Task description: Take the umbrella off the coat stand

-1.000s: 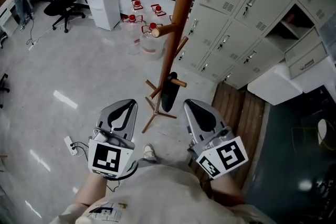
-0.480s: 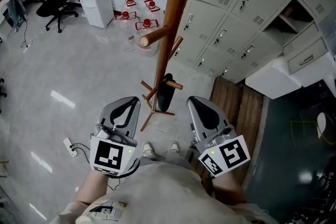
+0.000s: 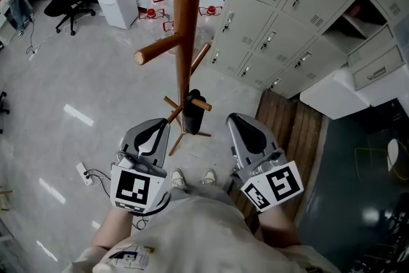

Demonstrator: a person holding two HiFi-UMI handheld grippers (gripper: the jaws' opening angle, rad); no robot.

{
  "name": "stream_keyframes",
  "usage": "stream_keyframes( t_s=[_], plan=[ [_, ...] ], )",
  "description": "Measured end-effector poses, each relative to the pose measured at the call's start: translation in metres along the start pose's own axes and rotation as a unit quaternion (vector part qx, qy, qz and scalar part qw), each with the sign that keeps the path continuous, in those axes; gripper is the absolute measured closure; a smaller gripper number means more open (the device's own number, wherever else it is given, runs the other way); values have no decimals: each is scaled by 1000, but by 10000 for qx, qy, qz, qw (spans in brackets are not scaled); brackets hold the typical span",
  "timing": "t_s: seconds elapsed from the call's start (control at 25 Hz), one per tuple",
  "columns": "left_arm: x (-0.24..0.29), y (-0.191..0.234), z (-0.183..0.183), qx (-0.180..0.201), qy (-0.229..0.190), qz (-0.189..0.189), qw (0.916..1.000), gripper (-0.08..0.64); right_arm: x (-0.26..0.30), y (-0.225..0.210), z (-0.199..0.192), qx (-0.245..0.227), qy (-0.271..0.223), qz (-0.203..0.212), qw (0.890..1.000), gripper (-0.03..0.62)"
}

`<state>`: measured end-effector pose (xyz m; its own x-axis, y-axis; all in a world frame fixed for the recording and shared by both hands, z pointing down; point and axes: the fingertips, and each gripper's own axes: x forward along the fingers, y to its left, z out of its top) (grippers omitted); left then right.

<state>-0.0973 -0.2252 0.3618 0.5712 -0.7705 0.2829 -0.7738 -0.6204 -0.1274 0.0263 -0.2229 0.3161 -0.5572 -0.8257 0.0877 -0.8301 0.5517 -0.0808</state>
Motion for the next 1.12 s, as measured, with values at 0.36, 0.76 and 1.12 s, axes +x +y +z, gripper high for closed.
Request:
stream_keyframes(
  t_s=[0.36,0.76,1.12],
  plan=[
    [21,-4,-12,-60,251,93,9996,552,12,-27,-29,55,245,59,9997,474],
    [42,0,-38,-170,567,191,9981,552,41,-29,-100,155,853,528,9948,363],
    [57,-1,-68,-297,827,190,9960,552,75,-29,-183,569,1445,793,9847,327]
  ],
)
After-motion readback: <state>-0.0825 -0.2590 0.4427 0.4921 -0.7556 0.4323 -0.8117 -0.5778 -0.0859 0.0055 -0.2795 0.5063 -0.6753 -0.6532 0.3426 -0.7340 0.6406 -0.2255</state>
